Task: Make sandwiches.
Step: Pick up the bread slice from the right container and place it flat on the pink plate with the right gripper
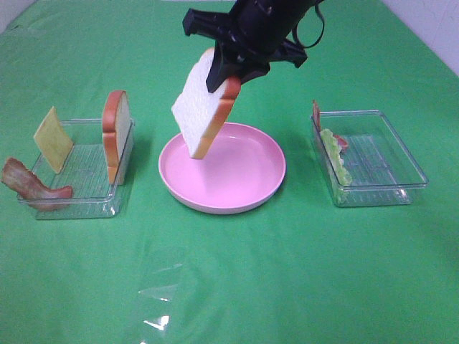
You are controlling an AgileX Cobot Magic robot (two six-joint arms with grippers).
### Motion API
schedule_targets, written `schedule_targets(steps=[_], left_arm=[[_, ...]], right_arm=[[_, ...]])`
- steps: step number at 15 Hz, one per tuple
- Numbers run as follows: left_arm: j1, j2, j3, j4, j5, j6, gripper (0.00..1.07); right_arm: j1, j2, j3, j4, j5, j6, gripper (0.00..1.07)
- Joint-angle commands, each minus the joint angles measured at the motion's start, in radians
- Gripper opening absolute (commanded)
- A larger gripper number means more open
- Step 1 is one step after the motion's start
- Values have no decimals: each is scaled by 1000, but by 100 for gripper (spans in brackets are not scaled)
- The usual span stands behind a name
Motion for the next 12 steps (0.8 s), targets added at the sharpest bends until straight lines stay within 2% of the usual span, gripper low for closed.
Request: schedule_targets(steps=[1,5,12], left_arm=[[3,1,1,0,0,-6,100],[3,1,1,0,0,-6,100],[3,1,1,0,0,-6,100]], right_arm=[[-2,57,-5,5,-33,-11,3],[-2,132,-5,7,-71,-11,3],[-2,169,-4,-4,-87,-11,4]])
